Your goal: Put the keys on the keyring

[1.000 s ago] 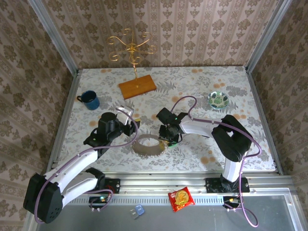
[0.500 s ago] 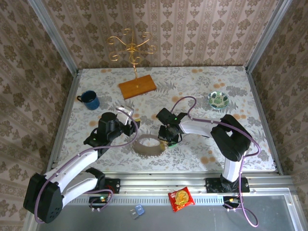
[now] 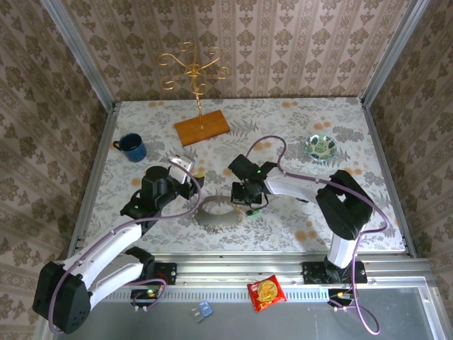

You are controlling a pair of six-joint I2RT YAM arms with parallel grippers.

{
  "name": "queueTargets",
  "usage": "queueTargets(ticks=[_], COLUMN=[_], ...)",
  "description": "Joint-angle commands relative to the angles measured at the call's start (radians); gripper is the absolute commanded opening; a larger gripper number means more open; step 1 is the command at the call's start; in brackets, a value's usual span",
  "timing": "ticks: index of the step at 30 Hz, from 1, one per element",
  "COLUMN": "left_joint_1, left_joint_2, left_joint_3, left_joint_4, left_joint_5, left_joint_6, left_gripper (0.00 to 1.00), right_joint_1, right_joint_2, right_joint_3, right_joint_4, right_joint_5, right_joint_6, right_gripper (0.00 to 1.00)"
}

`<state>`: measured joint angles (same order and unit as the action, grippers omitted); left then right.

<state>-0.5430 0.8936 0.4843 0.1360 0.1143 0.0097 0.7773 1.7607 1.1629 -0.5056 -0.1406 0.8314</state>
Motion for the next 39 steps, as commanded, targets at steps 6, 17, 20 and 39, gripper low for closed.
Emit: queueTargets(ticks=[6,17,20,39], left_joint_1=[-0.003,-0.003,-0.003,-0.016], left_joint_2=[-0.076,-0.119,-0.112,0.051], left_joint_3=[0.009,0.05,0.067,0.077], left_joint_4=[0.011,-0.053,-0.107,0.004], left_joint_5=[0.0,0.211,0.339,0.736], left_joint_6=[0.118,0.355,0.426,0.524], left_gripper=[0.59,0.52,0.48,0.32], right_joint_1=[0.029,0.027,0.027,0.012], right_joint_2=[-0.182,-0.278,-0.294,-0.412], right_joint_3=[0.086,0.168,0.166,0.06], right_joint_4=[-0.022,-0.096,-0.111,-0.06], right_joint_5=[0.03,-0.06,-0.084,-0.328], right_joint_6=[-0.458,-0.929,-1.021,-1.299], right_gripper=[0.0,0.0,0.0,0.0])
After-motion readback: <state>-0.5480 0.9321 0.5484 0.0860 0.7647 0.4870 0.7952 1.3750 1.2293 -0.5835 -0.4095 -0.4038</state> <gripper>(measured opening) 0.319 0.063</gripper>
